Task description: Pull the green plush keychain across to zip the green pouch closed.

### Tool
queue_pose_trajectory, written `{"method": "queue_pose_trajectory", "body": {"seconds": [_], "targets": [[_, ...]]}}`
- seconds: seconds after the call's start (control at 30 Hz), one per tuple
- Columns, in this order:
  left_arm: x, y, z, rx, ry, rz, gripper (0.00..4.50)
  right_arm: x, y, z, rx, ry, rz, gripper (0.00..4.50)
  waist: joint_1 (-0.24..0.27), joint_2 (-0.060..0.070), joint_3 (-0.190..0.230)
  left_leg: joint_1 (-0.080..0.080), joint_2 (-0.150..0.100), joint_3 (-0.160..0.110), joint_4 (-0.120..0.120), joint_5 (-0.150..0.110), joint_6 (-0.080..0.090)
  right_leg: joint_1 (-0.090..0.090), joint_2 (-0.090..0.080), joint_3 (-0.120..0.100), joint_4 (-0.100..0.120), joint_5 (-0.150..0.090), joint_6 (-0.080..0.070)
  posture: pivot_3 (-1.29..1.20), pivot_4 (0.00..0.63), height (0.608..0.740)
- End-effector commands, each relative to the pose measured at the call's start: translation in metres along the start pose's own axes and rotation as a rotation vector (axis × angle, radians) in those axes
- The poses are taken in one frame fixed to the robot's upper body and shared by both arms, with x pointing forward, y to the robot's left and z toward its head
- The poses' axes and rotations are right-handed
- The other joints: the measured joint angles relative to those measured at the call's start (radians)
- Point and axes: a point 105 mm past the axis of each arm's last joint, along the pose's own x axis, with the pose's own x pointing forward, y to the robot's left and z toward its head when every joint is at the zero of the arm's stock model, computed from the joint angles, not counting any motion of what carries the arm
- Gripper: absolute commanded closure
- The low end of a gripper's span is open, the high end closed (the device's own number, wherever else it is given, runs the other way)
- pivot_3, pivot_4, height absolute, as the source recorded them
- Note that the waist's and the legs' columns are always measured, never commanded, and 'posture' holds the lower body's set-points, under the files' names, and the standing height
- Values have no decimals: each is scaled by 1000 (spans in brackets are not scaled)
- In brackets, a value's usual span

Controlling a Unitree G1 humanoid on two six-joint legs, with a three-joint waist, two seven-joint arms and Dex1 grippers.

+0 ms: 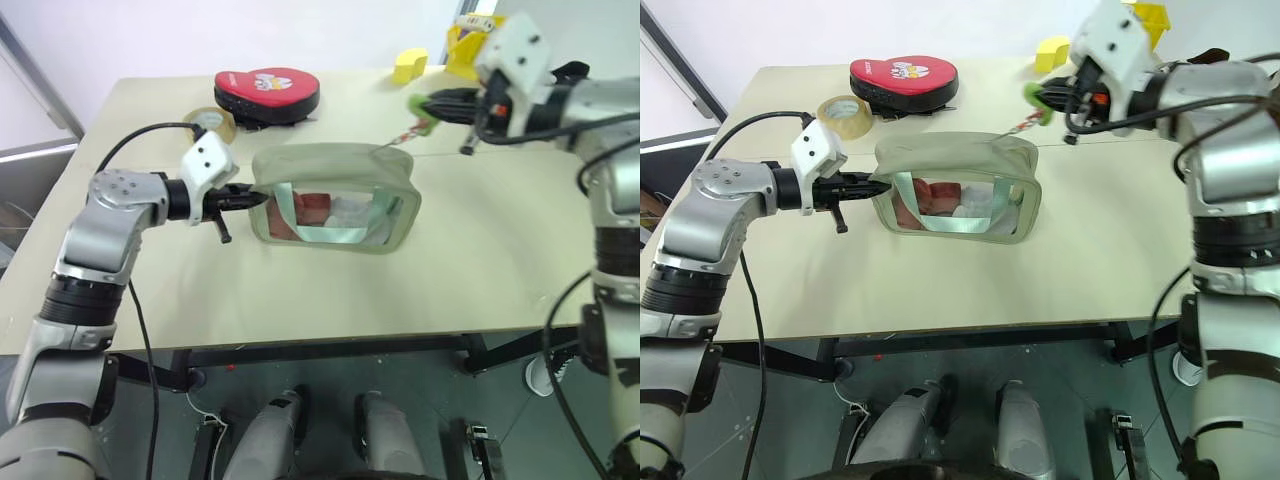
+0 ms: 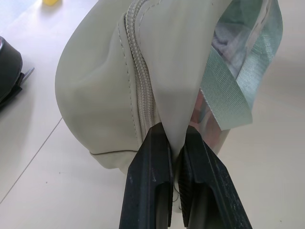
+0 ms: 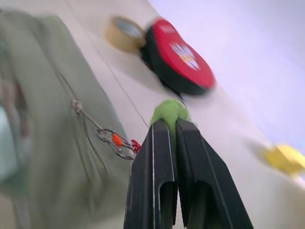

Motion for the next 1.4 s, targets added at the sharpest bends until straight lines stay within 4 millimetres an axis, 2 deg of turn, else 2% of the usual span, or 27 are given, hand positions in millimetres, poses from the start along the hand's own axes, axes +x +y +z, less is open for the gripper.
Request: {"method": "queue_pose_trajectory", "body": {"seconds": [0.03, 0.07, 0.13, 0.23, 0.33, 0.4, 0.5, 0.6, 0.73, 0.83, 0.9, 0.93, 1.0, 1.07, 1.17, 1.23, 1.27, 1.4], "targets": [[-2, 7, 13, 23, -32, 26, 4500, -25, -18, -11, -125, 87, -145, 4460, -2, 0, 0, 0, 0, 0, 0, 0, 0, 0, 0, 0, 0, 0, 0, 0, 150, 740], [0, 5, 14, 15, -36, 20, 4500, -31, -16, -32, -176, 172, -166, 4460, 4, 0, 0, 0, 0, 2, 0, 0, 0, -1, 0, 2, 0, 0, 0, 0, 150, 740], [4, 2, 15, 6, -41, 9, 4500, -37, -7, -61, -230, 272, -177, 4460, 13, -1, 0, 0, 0, 2, 0, 0, 1, 0, 0, 3, -1, 0, 0, 0, 150, 740], [7, -1, 16, -11, -48, -3, 4500, -23, 26, -106, -141, 313, -171, 4460, 17, -1, 0, 0, 0, 5, -1, -1, 1, 0, 0, 6, -2, 0, 0, 0, 150, 740], [7, -3, 16, -18, -47, -13, 4500, -9, 56, -129, -64, 314, -146, 4460, 18, 0, 0, 3, 1, 7, 0, 0, 1, 1, 0, 9, -1, 0, -1, 0, 150, 740], [7, -3, 16, -19, -45, -11, 4500, 5, 79, -137, 21, 285, -123, 4460, 18, 0, 0, 4, 1, 7, 0, 0, 1, 2, 0, 9, -1, -1, -1, 0, 150, 740], [4, -3, 17, -22, -42, -1, 4500, 28, 101, -137, 159, 227, -118, 4460, 18, -1, 0, 9, 1, 7, -1, -1, 1, 7, 1, 10, -2, -2, -3, 0, 150, 740], [2, -5, 17, -24, -42, 5, 4500, 39, 105, -137, 217, 205, -142, 4460, 18, -1, -1, 12, 1, 7, -2, -1, 1, 9, 1, 10, -3, -2, -3, 0, 150, 740], [1, -8, 16, -25, -43, 9, 4500, 36, 101, -140, 231, 210, -146, 4460, 20, -1, -1, 12, 1, 7, -2, -1, 1, 9, 2, 10, -3, -2, -3, 0, 150, 740], [0, -8, 15, -23, -42, 20, 4500, 23, 83, -130, 251, 187, -167, 4460, 22, -1, -1, 13, 1, 7, -2, -1, 1, 9, 2, 10, -2, -2, -3, 0, 150, 740], [-1, -8, 15, -24, -42, 22, 4500, 19, 78, -126, 255, 179, -170, 4460, 23, -1, -1, 13, 1, 7, -2, -1, 1, 9, 2, 10, -3, -2, -3, 0, 150, 740], [-3, -6, 16, -27, -49, 31, 4500, 9, 67, -112, 267, 149, -134, 4183, 23, -1, 0, 12, 1, 7, -2, -1, 1, 9, 2, 10, -3, -2, -3, 0, 150, 740], [-7, 1, 17, -45, -61, 51, 3706, -12, 47, -85, 245, 109, -75, 3571, 24, 0, 0, 12, 1, 8, -2, -1, 1, 8, 1, 10, -3, -2, -3, 0, 150, 740], [-11, 2, 17, -61, -69, 33, 2925, -26, 34, -68, 219, 99, -42, 2632, 23, 0, 0, 11, 1, 8, -2, -1, 1, 7, 1, 10, -3, -2, -3, 0, 150, 740], [-21, 14, 16, -78, -73, 54, 1297, -41, 29, -38, 212, 57, 58, 959, 16, -1, 0, 12, 3, 9, -3, -1, 2, 8, 1, 9, -4, -2, -3, 0, 150, 740], [-28, 22, 18, -80, -74, 65, 246, -47, 31, -22, 221, 26, 113, 0, 14, -1, 0, 12, 6, 9, -4, -2, 2, 8, 3, 9, -5, -3, -4, 0, 150, 740], [-31, 26, 19, -80, -76, 71, 72, -49, 32, -15, 227, 13, 138, 0, 15, -1, 0, 12, 6, 9, -4, -2, 2, 8, 4, 9, -5, -3, -4, 0, 150, 740], [-57, 44, 35, -86, -119, 82, 72, -54, 40, 14, 252, -58, 217, 0, 16, -1, 0, 9, 6, 10, -4, -2, 3, 6, 3, 10, -6, -3, -5, 0, 150, 740]]}}
